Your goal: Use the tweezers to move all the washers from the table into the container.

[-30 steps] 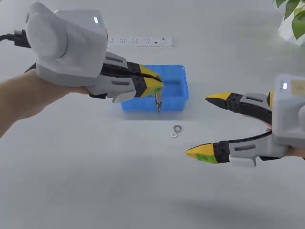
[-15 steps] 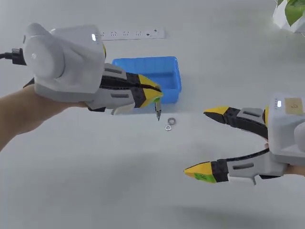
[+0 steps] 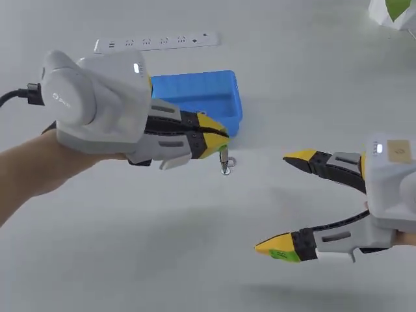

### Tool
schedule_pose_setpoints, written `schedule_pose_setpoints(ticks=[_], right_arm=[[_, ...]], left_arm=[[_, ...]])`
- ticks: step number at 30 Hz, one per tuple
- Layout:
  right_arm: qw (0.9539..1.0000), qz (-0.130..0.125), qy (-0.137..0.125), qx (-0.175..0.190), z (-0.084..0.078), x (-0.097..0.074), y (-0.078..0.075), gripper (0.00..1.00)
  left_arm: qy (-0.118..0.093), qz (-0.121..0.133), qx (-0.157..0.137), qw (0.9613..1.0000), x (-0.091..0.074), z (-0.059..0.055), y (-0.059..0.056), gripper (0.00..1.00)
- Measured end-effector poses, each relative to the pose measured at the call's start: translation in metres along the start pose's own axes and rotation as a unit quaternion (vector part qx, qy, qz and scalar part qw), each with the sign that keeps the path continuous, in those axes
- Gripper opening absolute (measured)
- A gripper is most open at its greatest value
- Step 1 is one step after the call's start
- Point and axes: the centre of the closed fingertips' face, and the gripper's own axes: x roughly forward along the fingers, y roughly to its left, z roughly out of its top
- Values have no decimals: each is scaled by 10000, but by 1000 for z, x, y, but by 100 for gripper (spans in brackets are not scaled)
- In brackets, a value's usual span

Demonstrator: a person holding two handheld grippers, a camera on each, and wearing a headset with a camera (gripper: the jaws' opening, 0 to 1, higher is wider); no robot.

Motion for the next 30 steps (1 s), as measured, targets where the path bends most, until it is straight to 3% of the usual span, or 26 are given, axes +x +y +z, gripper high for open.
schedule_pose_setpoints(ticks=[6,14,23,26,27,30], right_arm=[[10000,15,25,36,-2,1,0,91],[9999,76,49,83,-5,2,-1,91],[9998,79,70,161,-9,4,-1,90],[9998,92,101,155,-11,4,0,90],[9998,92,107,156,-11,4,0,90],[9997,88,105,181,-12,3,0,90]], left_arm=[[-37,15,21,10000,4,0,2,5],[12,23,-77,10000,9,-10,1,5],[-59,29,-75,10000,12,-6,1,5],[39,4,-23,10000,14,-12,0,5],[-49,-1,-47,10000,15,-9,0,5],[15,14,-54,10000,14,-11,1,5]])
